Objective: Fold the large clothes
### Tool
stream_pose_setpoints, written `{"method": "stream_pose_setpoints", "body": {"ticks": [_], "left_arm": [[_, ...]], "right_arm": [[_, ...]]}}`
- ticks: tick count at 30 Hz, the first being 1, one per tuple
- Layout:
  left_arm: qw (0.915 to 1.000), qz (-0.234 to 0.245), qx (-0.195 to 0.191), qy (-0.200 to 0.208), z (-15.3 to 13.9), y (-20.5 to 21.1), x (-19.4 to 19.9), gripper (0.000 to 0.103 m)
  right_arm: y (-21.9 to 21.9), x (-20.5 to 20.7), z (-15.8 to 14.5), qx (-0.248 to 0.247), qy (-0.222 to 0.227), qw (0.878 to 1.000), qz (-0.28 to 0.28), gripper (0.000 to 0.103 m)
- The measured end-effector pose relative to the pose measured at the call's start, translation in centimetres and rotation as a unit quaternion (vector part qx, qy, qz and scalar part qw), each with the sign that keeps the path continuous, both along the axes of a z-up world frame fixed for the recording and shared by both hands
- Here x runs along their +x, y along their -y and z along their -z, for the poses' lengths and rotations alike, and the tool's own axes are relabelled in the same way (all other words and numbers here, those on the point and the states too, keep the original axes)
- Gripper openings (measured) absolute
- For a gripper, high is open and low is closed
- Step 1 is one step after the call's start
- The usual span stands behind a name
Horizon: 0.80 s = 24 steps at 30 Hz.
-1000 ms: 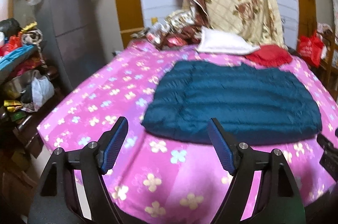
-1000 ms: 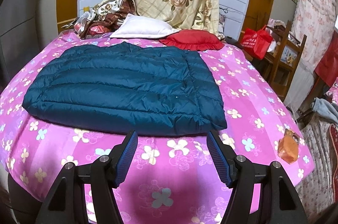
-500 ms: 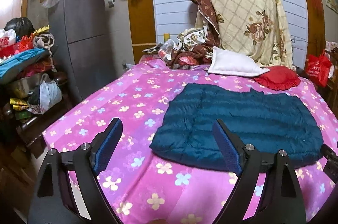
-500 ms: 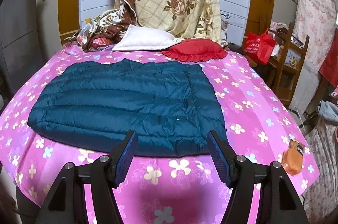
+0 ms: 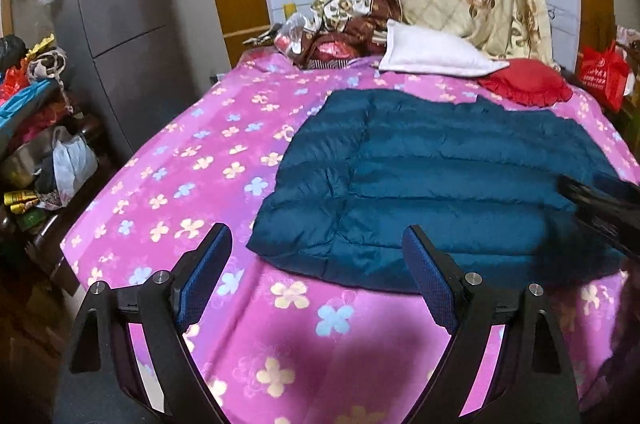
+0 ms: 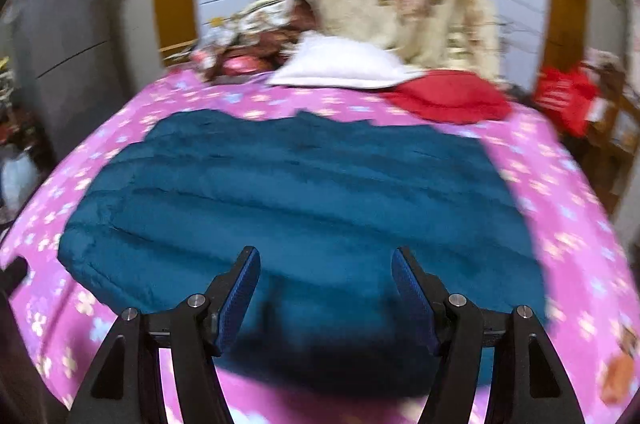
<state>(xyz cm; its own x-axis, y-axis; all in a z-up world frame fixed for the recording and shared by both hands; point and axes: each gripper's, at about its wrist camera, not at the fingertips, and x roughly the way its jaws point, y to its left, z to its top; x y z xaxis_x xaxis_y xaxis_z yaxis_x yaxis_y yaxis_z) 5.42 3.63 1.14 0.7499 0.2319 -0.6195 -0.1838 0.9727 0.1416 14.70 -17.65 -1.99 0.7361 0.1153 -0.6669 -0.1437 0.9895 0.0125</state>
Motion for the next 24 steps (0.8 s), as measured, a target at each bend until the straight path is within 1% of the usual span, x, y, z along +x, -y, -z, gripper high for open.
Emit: {"method": "stream_pose_setpoints", "body": {"ticks": [3, 5, 6, 8, 9, 10, 13, 14, 16, 17, 18, 19, 20, 22, 23, 24], "left_arm": [[0.9999, 0.004, 0.006, -0.013, 1.0, -0.1, 2.0, 0.087], [0.9997, 0.000, 0.007, -0.025, 1.9, -0.5, 3.5, 0.087], [0.9995, -0.002, 0.004, -0.030, 2.3, -0.7, 4.3, 0.087], [0.9994, -0.002, -0.004, -0.033, 2.6, -1.2, 5.4, 0.087], [0.9994, -0.002, -0.008, -0.033, 2.6, -1.4, 5.8, 0.087], [0.9994, 0.000, -0.016, -0.032, 2.5, -1.6, 6.7, 0.087], [0.9990, 0.003, -0.027, -0.034, 2.3, -2.0, 9.5, 0.087], [0.9989, 0.003, -0.030, -0.035, 2.2, -2.1, 10.4, 0.087], [0.9988, 0.005, -0.031, -0.038, 2.2, -2.1, 13.0, 0.087], [0.9988, 0.004, -0.028, -0.039, 2.2, -2.1, 14.1, 0.087], [0.9989, 0.003, -0.023, -0.041, 2.2, -2.1, 15.4, 0.087], [0.9989, 0.001, -0.022, -0.042, 2.2, -2.1, 16.4, 0.087], [0.9988, 0.001, -0.025, -0.041, 2.2, -2.0, 17.6, 0.087], [0.9987, 0.005, -0.029, -0.041, 2.2, -1.9, 19.4, 0.087], [0.9986, 0.005, -0.028, -0.044, 2.4, -1.7, 20.6, 0.087], [0.9983, 0.006, -0.030, -0.050, 2.7, -1.6, 21.8, 0.087]], "right_arm": [[-1.2, 3.5, 2.0, -0.013, -0.020, 1.000, -0.009, 0.066], [-0.5, 5.3, 3.0, -0.014, -0.028, 1.000, -0.001, 0.066], [0.4, 6.1, 3.3, -0.020, -0.027, 0.999, 0.013, 0.066], [2.7, 7.2, 3.4, -0.025, -0.024, 0.999, 0.042, 0.072], [4.5, 7.9, 3.6, -0.029, -0.024, 0.997, 0.067, 0.077], [6.6, 8.6, 3.9, -0.034, -0.027, 0.994, 0.096, 0.081], [12.1, 9.7, 4.5, -0.026, -0.043, 0.987, 0.153, 0.081], [14.0, 10.2, 4.6, -0.026, -0.048, 0.982, 0.179, 0.081], [16.2, 10.8, 4.3, -0.036, -0.054, 0.974, 0.216, 0.081], [17.6, 11.3, 3.8, -0.025, -0.063, 0.970, 0.235, 0.081], [18.0, 11.3, 3.3, -0.009, -0.063, 0.968, 0.241, 0.080], [17.8, 11.1, 2.3, 0.011, -0.051, 0.971, 0.234, 0.079], [17.4, 10.9, 1.5, 0.018, -0.041, 0.974, 0.223, 0.079], [14.6, 11.5, 0.3, 0.022, -0.025, 0.985, 0.171, 0.079], [12.9, 12.0, 0.2, 0.030, -0.027, 0.990, 0.139, 0.079], [11.3, 13.0, 0.4, 0.049, -0.037, 0.993, 0.104, 0.079]]}}
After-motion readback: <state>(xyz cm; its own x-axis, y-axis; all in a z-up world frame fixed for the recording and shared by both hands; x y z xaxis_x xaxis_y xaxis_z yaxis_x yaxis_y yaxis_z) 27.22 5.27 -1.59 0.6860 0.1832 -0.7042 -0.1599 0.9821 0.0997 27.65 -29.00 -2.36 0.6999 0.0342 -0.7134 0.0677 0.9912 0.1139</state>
